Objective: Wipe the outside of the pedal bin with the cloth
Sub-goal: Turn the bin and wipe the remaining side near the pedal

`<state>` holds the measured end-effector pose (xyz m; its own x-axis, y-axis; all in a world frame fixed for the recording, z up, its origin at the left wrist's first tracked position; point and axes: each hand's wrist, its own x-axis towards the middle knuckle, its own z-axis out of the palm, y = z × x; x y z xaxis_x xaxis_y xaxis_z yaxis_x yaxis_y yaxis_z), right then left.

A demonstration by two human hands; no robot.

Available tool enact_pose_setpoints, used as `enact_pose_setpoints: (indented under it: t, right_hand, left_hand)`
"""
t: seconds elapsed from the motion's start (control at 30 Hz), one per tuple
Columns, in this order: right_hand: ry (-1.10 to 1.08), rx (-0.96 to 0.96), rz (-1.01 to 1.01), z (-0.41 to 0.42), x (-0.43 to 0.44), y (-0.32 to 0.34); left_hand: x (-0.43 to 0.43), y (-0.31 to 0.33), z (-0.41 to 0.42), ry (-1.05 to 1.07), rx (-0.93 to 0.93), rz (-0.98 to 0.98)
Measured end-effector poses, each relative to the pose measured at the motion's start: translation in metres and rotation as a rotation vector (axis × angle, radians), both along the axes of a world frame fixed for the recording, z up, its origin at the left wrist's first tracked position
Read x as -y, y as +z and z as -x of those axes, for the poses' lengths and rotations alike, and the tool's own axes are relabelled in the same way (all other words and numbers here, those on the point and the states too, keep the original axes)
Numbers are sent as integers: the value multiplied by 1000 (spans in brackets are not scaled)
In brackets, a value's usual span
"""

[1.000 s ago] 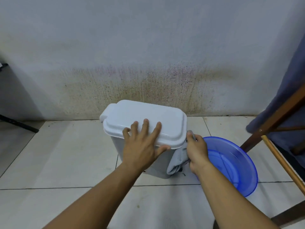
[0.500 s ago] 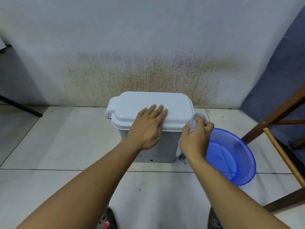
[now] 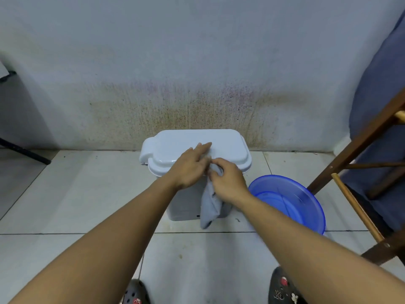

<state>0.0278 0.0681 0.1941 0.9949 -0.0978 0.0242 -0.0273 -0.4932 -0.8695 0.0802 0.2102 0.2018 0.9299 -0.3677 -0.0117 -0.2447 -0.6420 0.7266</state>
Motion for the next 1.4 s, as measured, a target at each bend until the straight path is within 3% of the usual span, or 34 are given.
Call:
enact_pose_setpoints:
  t: [0.17,0.23,0.33,0.4,0.53,0.67,0.87,1.13,1.4]
  right_hand:
    - [-2,-245,-298,-12,55,44]
    - [3,-304,-362,-11,77,58]
    - [39,-341,-478,-5,105,74]
    - [46,-353,-459,-1,122,79]
    - [-19,-360,-269,4,171,58]
    - [-147,-419,-316,9,205,11]
    - [-323,-520,-353,21,229,-88]
    - [-457,-610,-310,33,250,-193]
    - [-435,-618,-100,35,246,-225]
  left_hand:
    - [29,-13,49,347,252,355]
    - [51,-14,70,364,80,512]
    - [81,-13,78,191,-455,713]
    - [94,-17,72,48,-713,807]
    - [118,-43,66,32,-849,857]
    - [136,-71,63,148,-885,922]
    - [154,-131,62,346,-934,758]
    - [170,-201,51,435,-936,523]
    - [176,-225,47,474,-947,374]
